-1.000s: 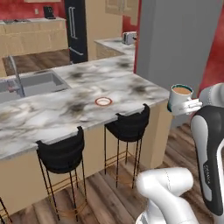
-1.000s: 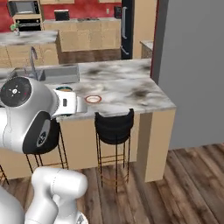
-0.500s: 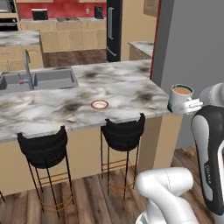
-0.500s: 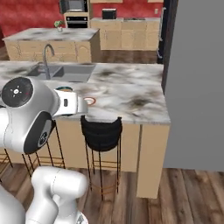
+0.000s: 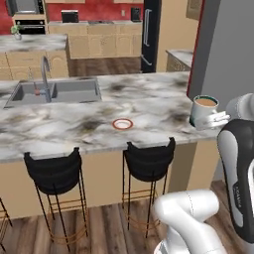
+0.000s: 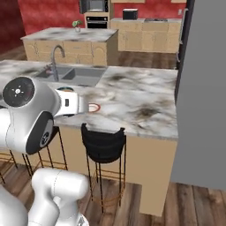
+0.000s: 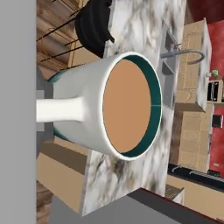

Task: Pick the cup of tea, navigate to the dining table, and place it on the saucer.

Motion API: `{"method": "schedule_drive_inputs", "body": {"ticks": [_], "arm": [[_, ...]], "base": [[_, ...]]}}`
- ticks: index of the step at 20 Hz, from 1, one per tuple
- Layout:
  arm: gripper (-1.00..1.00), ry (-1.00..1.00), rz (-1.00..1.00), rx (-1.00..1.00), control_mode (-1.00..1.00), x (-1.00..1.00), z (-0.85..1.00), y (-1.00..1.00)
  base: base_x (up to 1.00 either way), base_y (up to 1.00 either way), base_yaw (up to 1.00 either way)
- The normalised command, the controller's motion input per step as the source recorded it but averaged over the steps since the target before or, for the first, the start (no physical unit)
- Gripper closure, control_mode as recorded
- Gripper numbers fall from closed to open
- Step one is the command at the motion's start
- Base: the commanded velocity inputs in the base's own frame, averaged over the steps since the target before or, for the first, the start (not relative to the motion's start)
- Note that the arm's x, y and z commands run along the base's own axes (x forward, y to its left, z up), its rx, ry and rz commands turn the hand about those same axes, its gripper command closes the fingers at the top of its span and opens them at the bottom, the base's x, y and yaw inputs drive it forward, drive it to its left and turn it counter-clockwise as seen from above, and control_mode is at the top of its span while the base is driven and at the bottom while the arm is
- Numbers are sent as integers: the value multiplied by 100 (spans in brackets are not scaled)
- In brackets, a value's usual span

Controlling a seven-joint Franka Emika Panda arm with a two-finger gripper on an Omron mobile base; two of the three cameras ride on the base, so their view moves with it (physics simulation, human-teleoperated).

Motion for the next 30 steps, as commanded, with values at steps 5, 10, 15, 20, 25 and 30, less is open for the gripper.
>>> {"method": "schedule_drive_inputs", "body": {"ticks": [5, 10, 15, 20, 25, 30], "arm": [[100, 0, 0, 0, 100, 0, 0, 0], [100, 0, 0, 0, 100, 0, 0, 0], [100, 0, 0, 0, 100, 0, 0, 0], [100, 0, 0, 0, 100, 0, 0, 0], [100, 0, 0, 0, 100, 0, 0, 0], [100, 0, 0, 0, 100, 0, 0, 0]], "base": [[74, 20, -6], [100, 1, -20], [99, 21, -24], [43, 20, -7], [14, 8, -2], [0, 0, 0]]}}
